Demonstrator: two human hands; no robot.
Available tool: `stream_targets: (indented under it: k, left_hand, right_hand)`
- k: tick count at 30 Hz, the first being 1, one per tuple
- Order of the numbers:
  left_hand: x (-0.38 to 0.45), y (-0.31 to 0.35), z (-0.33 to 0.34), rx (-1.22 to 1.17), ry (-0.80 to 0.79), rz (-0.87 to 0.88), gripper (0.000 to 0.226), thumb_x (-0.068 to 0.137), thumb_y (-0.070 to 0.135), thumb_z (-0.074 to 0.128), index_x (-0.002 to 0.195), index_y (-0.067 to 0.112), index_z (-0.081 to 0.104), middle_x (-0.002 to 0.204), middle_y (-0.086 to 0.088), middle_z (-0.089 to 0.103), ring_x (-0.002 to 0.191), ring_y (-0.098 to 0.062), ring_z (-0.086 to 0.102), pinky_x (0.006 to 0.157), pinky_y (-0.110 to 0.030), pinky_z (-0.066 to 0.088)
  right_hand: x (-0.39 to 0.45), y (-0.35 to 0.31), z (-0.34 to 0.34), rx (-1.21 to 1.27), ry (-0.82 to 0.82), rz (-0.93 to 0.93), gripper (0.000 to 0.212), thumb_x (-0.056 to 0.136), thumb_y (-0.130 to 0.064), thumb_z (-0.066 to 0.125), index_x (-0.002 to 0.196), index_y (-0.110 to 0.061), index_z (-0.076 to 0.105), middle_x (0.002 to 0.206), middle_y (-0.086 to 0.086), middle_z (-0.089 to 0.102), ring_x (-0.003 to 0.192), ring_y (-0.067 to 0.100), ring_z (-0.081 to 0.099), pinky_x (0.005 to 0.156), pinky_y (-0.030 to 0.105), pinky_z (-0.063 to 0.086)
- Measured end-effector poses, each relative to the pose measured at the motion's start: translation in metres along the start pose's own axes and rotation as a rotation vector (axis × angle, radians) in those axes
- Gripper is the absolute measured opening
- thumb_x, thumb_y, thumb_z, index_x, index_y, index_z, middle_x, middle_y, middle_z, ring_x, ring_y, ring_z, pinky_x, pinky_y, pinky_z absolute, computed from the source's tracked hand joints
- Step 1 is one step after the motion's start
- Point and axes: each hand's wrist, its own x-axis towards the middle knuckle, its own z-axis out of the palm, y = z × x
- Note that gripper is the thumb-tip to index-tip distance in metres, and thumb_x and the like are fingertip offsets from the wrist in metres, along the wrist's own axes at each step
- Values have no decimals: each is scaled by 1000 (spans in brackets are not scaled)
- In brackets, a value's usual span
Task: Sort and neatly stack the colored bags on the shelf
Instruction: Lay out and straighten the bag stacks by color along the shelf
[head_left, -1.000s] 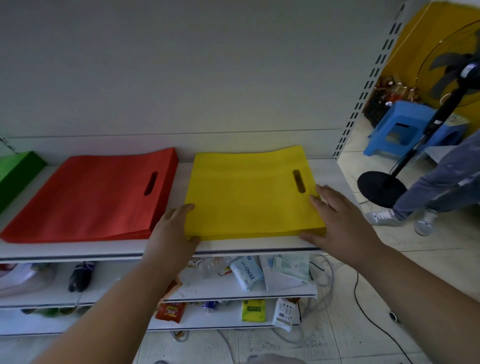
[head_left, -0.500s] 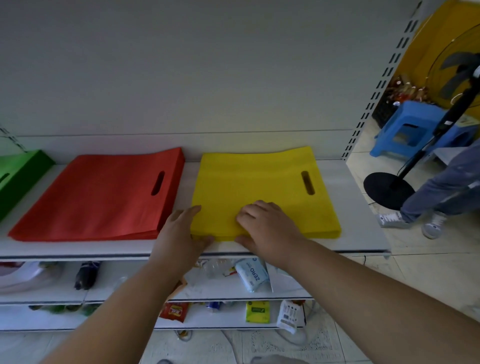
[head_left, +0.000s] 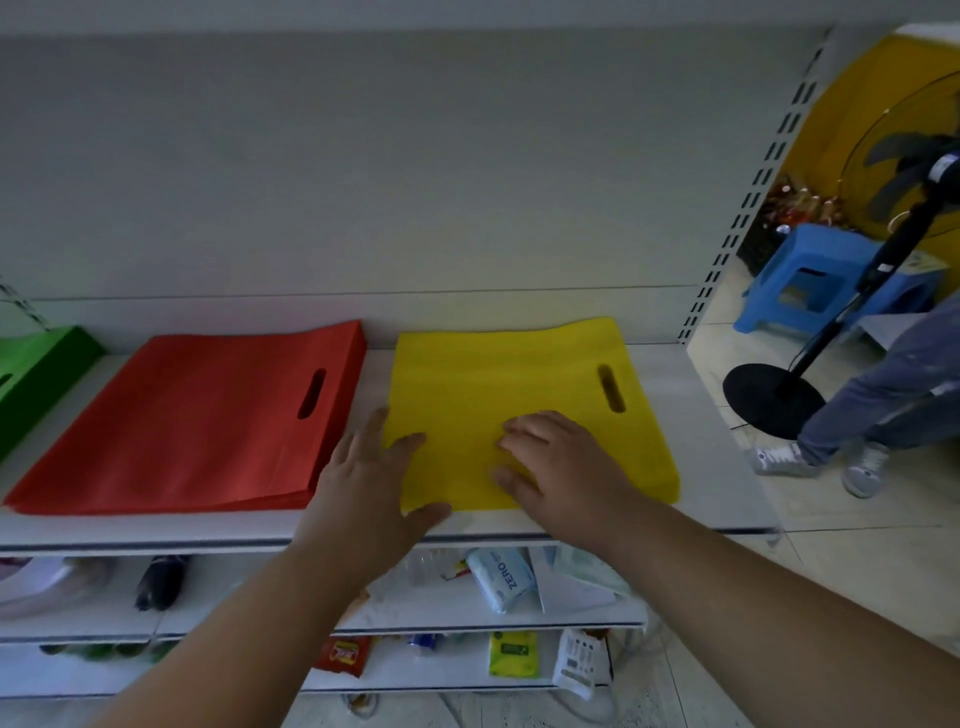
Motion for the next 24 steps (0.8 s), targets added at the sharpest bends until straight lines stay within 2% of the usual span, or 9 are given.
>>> stream_targets:
  k: [2, 3, 5, 8, 14, 17, 20, 24]
  left_hand:
    - [10, 13, -2, 2, 77, 103, 68, 90, 67, 37, 149, 31, 35, 164, -2, 8, 149, -26, 12, 117, -43, 23]
    - [18, 20, -1, 9, 70, 127, 71, 90, 67, 23, 149, 30, 35, 164, -2, 9, 150, -24, 10, 118, -42, 21]
    - [36, 31, 6, 58, -2, 168, 83, 82, 66, -1, 153, 31, 25, 165, -3, 1, 151, -22, -1, 120, -37, 8]
    - [55, 34, 20, 153, -119, 193, 91, 73, 67, -15, 156, 35, 6, 164, -3, -13, 150, -21, -13, 119, -35, -6]
    - [62, 27, 32, 164, -132, 202, 97, 69, 77, -24, 155, 39, 1, 164, -2, -10, 150, -21, -11, 119, -35, -7]
    - [69, 25, 31, 153, -104, 203, 106, 63, 79, -32, 154, 40, 7, 165, -2, -2, 151, -21, -5, 120, -35, -3]
    - [65, 25, 34, 165, -79, 201, 107, 64, 76, -34, 155, 36, 5, 165, 0, -4, 151, -18, -6, 121, -34, -5]
    - [66, 28, 38, 131, -47, 165, 94, 77, 67, -11, 157, 18, 5, 164, -1, 0, 151, -16, -8, 120, -32, -9]
  right_hand:
    - [5, 16, -13, -82, 4, 92, 67, 93, -58, 27, 133, -12, 57, 143, 11, 50, 134, 30, 42, 110, 48, 36]
    - [7, 25, -18, -146, -36, 164, 69, 95, -59, 26, 142, -13, 46, 153, 11, 37, 143, 29, 30, 117, 47, 26]
    - [3, 46, -22, -248, -159, 305, 74, 97, -62, 23, 154, -15, 20, 163, 8, 8, 150, 26, 3, 121, 43, 10]
    - [-6, 60, -20, -294, -248, 397, 91, 87, -73, 3, 156, -14, 4, 163, 10, -8, 149, 26, -11, 122, 41, 2]
    - [2, 52, -25, -306, -268, 429, 76, 98, -61, 20, 156, -13, 6, 162, 13, -11, 149, 28, -12, 122, 43, 1]
    - [29, 40, -23, -273, -258, 343, 67, 102, -53, 22, 156, -15, 9, 163, 10, -8, 149, 27, -9, 121, 42, -2]
    - [67, 31, -5, -204, -212, 255, 59, 104, -43, 27, 155, -15, 15, 163, 8, 1, 150, 24, -2, 121, 39, 4]
    - [102, 32, 18, -132, -216, 200, 58, 104, -42, 28, 155, -17, 16, 164, 6, 5, 150, 22, 1, 121, 39, 7]
